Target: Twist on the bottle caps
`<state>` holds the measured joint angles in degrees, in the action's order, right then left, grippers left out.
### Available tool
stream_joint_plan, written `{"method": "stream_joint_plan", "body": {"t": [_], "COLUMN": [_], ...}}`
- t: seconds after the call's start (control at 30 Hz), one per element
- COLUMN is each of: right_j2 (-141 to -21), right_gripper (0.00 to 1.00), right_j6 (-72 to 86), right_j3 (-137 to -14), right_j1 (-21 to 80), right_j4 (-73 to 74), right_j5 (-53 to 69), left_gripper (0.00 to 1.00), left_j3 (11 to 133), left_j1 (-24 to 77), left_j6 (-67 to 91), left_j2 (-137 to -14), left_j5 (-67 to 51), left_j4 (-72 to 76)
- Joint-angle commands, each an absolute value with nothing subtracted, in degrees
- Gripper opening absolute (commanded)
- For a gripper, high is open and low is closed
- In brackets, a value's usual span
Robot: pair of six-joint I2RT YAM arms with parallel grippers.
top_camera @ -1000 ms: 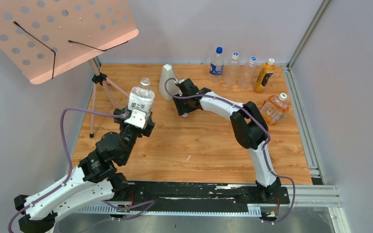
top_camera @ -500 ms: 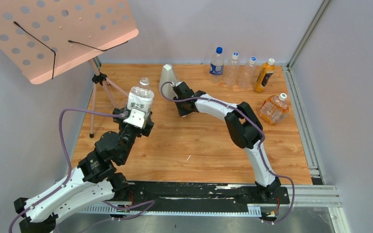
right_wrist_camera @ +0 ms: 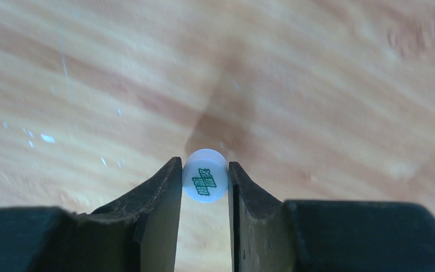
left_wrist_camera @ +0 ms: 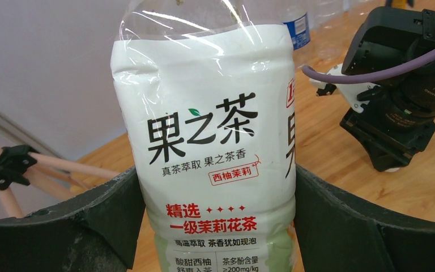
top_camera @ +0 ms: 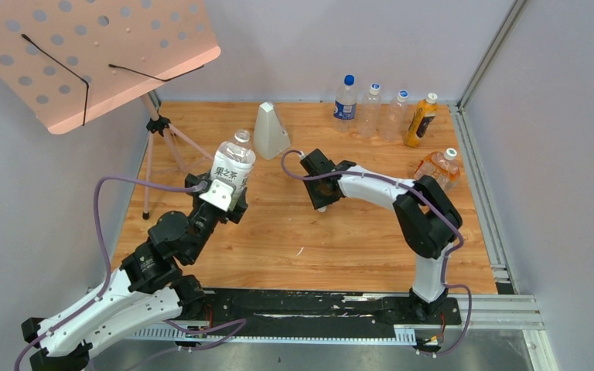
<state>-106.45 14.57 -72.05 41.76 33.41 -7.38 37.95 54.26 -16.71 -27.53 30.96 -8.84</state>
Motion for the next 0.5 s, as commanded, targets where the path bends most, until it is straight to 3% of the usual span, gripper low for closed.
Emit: {"method": "stream_joint_plan", "body": {"t": [0.0,0.27,0.47], "right_j2": [-98.7,-92.3,-90.3], "right_gripper": [0.18,0.24,0.39], "right_j6": [19.6,23.5,24.5], "right_j3": [-64.7,-56.9,-55.1], "right_j1": [41.9,41.9,41.9], "right_j4": [34.7,34.7,34.3], "right_j5": [-7.1,-7.0,-6.1], "left_gripper": [0.3,0.29,0.26], "left_j3": [34.6,29.4,29.3], "left_j1": [54.0,54.0,53.9], "left_j6": [-18.0,-19.7,-19.0], "left_j2": [-25.6,-25.5,-27.1], "left_j5": [20.3,3.6,-4.1], "left_j4": [-2.4,3.5,4.3]}}
